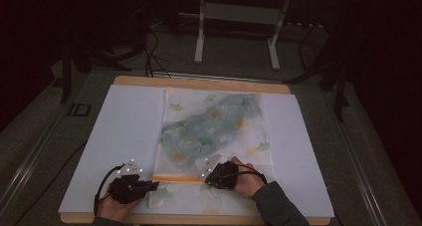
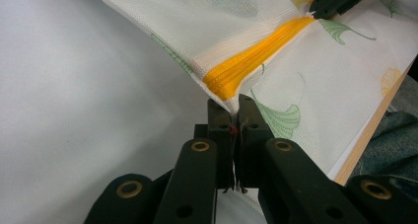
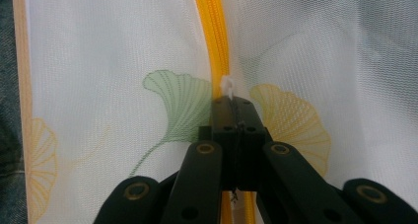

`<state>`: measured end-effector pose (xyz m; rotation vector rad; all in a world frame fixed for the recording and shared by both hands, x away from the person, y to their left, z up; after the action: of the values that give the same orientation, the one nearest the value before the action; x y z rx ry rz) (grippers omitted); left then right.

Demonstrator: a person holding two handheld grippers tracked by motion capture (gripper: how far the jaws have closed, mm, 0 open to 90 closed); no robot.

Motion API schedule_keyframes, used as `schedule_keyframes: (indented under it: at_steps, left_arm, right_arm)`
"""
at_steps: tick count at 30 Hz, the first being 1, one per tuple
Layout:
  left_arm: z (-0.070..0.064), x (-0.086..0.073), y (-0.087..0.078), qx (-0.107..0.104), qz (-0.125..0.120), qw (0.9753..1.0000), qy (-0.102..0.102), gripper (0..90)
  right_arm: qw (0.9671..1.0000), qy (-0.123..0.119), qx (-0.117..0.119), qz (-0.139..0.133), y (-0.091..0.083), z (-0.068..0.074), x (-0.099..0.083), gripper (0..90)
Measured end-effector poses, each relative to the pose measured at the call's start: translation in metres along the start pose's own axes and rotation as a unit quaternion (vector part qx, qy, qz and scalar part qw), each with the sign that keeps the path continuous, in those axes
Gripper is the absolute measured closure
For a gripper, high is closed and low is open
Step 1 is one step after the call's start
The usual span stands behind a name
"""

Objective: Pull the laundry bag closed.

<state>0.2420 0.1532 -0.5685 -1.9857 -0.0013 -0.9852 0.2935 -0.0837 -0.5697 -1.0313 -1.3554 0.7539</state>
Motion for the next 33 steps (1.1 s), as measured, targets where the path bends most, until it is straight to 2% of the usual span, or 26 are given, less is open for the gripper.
schedule_keyframes:
  at_steps: [13,30,33]
  left_arm:
    - [0.0,0.0,0.0,-0.001,-0.001,1.0,0.001,87.5]
    - [0.002,-0.001,-0.002,0.001,-0.001,1.0,0.0,87.5]
    - [0.002,-0.001,-0.002,0.001,0.0,1.0,-0.003,87.6]
  right_arm:
    - [0.9998,-0.01,-0.015,0.005,-0.002,-0.001,-0.004,90.0]
    - [0.9995,-0.001,-0.03,0.01,-0.011,-0.006,-0.02,90.0]
    - [0.9996,-0.001,-0.025,0.013,-0.014,-0.007,-0.026,90.0]
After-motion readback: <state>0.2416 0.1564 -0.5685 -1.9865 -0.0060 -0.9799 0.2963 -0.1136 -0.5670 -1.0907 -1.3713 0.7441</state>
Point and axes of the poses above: each handheld gripper's, and its own axes: y roughly forward along the jaws, x roughly out of its top, z roughly to its left, the point moved 6 cm from there along y, roughly forward along the jaws, and after that the axes turned 2 degrees about z, right-handed, at the moved point
